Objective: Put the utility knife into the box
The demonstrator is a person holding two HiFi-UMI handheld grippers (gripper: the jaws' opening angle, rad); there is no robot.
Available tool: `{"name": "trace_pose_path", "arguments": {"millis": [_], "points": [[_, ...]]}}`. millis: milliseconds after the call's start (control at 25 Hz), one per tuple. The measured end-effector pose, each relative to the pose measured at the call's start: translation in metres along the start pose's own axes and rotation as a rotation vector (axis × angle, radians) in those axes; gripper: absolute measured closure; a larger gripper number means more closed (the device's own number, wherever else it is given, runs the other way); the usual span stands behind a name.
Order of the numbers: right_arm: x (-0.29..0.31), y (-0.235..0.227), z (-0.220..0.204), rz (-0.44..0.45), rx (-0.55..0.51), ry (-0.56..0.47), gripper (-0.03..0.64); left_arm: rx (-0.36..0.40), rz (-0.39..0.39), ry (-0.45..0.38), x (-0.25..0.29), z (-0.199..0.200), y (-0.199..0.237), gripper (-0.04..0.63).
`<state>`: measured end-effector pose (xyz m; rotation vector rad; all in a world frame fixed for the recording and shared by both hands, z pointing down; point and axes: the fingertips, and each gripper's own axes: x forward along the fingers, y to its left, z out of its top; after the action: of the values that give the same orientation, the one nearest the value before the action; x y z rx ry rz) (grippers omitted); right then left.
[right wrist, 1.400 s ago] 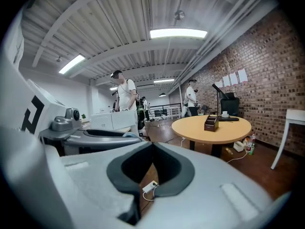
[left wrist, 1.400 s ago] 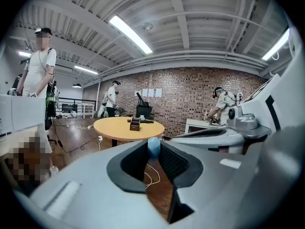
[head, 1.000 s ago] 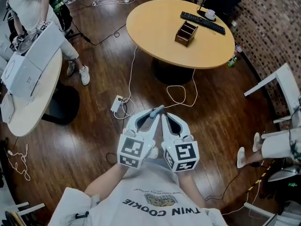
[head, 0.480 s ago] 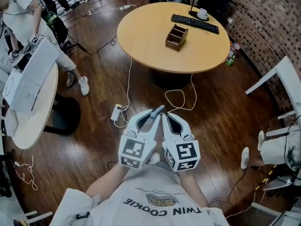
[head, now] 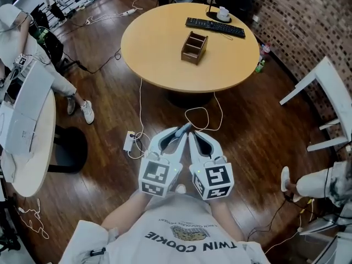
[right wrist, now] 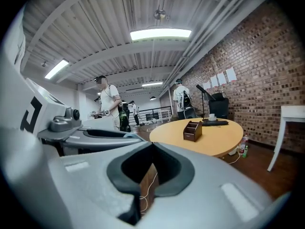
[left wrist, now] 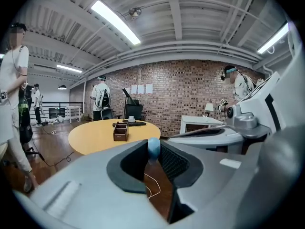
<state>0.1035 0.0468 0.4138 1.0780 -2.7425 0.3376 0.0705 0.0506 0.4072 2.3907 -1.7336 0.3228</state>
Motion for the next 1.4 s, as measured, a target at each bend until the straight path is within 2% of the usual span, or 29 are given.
{"name": "trace_pose_path", "arguments": {"millis": [760,1080,1400], "points": [[0.168,-0.005,0.045,-0.211,0.011,0.044,0.615,-0.031,-0.214,0.005,0.089,0.024,0.158,0.522],[0.217,-0.010,0.053,-0.277,0.012,0.039,0.615,-0.012,-0.283,-0.005,0.115,0.026,0.200,0.522],[0.244,-0.029,0.062,-0.326,0.003,0.028,0.615,0.003,-0.333,-0.008,0.148,0.030,0.217,0.522]]}}
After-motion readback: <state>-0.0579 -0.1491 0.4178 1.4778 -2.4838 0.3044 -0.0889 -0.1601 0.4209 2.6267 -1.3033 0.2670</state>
